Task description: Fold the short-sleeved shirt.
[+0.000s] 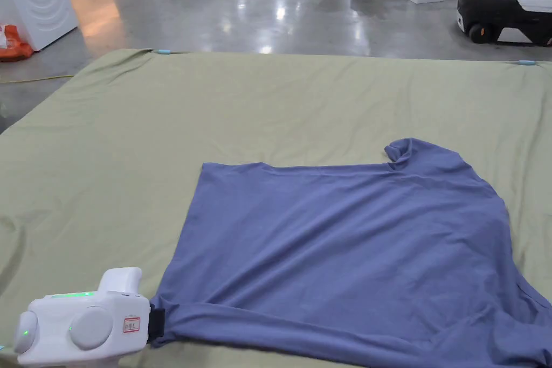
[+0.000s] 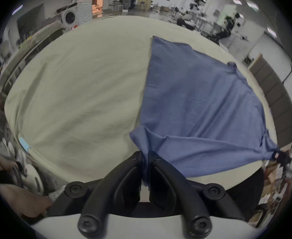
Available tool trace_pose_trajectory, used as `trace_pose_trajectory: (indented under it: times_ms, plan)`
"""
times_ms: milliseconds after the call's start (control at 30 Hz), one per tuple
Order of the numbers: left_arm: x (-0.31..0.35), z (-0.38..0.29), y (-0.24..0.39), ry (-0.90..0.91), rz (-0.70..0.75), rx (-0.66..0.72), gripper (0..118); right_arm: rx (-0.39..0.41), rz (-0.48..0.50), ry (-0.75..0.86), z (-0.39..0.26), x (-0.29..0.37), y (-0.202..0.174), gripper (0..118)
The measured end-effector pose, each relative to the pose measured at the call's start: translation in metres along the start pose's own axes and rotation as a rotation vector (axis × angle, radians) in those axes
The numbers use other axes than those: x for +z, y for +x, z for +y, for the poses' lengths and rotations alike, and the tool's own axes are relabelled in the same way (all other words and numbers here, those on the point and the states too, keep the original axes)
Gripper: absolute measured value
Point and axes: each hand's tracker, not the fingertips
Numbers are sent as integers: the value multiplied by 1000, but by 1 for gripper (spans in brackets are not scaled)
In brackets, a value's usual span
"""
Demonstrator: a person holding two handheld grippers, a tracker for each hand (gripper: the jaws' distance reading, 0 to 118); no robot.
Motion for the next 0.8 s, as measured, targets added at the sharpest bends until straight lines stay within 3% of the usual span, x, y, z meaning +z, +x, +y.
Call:
trace_pose_trajectory:
  times_ms: [133,400,533,600,667,700,767,800]
  plan:
    - [16,14,-8,47,-122,121,7,-27,36,5,10,6,3,9]
    - [22,92,-3,136,-112,107,7,-19,82,49,95,-6,1,9]
    - [-4,129,2,168,-106,142,7,-19,71,42,149,-43,-2,9]
    - [-22,141,5,178,-72,157,7,-87,55,24,167,-70,2,9]
    - [-40,146,8,167,-66,163,7,-83,77,-6,179,-96,7,9]
    - [-47,147,8,151,-51,166,7,-93,26,-23,182,-108,8,9]
    - [-58,146,10,136,-39,179,7,-63,-26,-50,184,-124,4,16]
    - [-61,145,12,118,-26,182,8,-33,-55,-73,183,-127,3,31]
